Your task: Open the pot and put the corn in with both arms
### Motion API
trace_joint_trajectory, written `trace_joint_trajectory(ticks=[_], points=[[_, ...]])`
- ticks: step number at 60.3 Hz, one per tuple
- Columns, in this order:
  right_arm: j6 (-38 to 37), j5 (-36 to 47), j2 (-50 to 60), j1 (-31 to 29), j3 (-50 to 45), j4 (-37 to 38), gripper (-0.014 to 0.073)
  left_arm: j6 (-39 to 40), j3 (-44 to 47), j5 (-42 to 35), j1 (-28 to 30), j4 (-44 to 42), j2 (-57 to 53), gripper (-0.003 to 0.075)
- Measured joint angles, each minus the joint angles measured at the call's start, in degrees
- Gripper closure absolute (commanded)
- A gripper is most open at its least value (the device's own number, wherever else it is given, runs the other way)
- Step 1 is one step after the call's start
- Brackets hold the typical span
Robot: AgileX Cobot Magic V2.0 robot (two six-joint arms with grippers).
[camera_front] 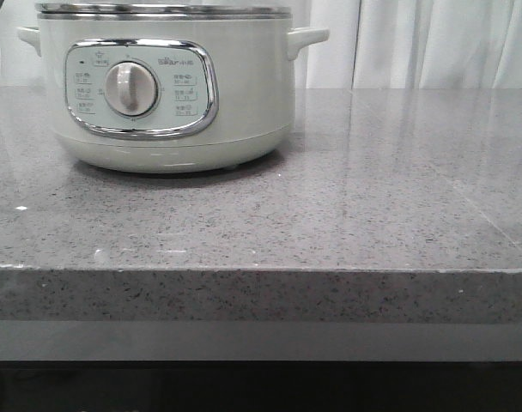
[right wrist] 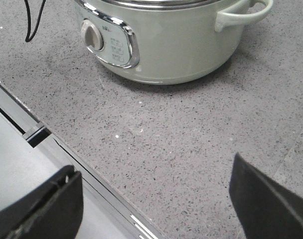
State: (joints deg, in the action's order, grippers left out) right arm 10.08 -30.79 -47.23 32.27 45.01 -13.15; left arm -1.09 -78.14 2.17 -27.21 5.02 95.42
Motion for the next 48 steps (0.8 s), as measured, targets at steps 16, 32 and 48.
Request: trace_joint_trajectory(ticks=[16, 32, 48], points=[[0.0, 0.0, 0.0, 0.0, 0.0, 0.0, -0.002, 0.0, -0.08, 0.34, 0.0, 0.0, 0.0, 0.0423], [0.0, 0.0, 0.0, 0.0, 0.0, 0.0, -0.002, -0.2, -0.13, 0.55, 0.0, -0.21, -0.29, 0.0196], [0.0, 0.0, 0.0, 0.0, 0.0, 0.0, -0.002, -0.2, -0.22, 5.77, 0.0, -2.26, -10.07, 0.0196]])
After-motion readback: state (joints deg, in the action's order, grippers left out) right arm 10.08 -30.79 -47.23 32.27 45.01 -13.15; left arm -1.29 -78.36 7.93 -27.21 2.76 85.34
